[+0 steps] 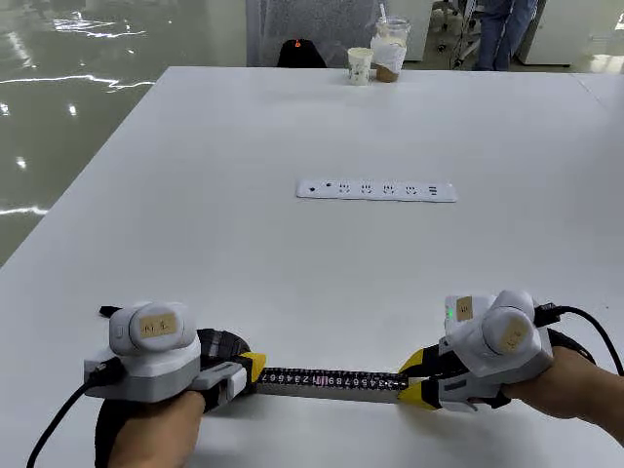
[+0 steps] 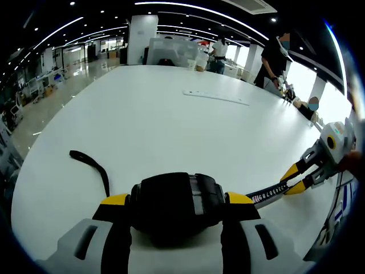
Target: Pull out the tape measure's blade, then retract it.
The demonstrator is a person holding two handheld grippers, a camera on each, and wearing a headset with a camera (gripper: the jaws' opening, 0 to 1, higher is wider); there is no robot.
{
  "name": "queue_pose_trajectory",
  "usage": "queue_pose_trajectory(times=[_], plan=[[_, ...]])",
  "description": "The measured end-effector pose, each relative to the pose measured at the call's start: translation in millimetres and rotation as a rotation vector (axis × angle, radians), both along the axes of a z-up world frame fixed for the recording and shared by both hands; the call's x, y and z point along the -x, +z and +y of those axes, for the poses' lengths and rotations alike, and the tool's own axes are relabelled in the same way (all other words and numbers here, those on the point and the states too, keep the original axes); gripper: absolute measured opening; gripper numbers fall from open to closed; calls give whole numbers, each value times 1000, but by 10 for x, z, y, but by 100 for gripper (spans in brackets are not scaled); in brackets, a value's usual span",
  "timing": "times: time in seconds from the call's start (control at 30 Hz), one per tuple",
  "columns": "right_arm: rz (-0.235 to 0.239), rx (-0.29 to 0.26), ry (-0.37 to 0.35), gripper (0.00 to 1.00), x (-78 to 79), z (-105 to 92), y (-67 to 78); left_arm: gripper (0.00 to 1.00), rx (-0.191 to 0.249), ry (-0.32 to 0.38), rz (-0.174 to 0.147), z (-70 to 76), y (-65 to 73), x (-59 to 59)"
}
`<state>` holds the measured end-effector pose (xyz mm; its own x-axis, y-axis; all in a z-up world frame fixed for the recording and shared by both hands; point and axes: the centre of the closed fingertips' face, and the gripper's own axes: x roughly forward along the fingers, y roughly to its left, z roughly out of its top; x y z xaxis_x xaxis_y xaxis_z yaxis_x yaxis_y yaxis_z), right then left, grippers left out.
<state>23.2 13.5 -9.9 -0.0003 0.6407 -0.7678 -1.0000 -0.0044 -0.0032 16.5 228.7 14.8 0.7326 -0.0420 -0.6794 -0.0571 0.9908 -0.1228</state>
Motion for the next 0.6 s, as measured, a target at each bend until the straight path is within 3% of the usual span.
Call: queue_pose_trajectory(times=[0.6], plan=[[5,-14,6,10,22,139,4,58,7,-3,0,-1,4,3]])
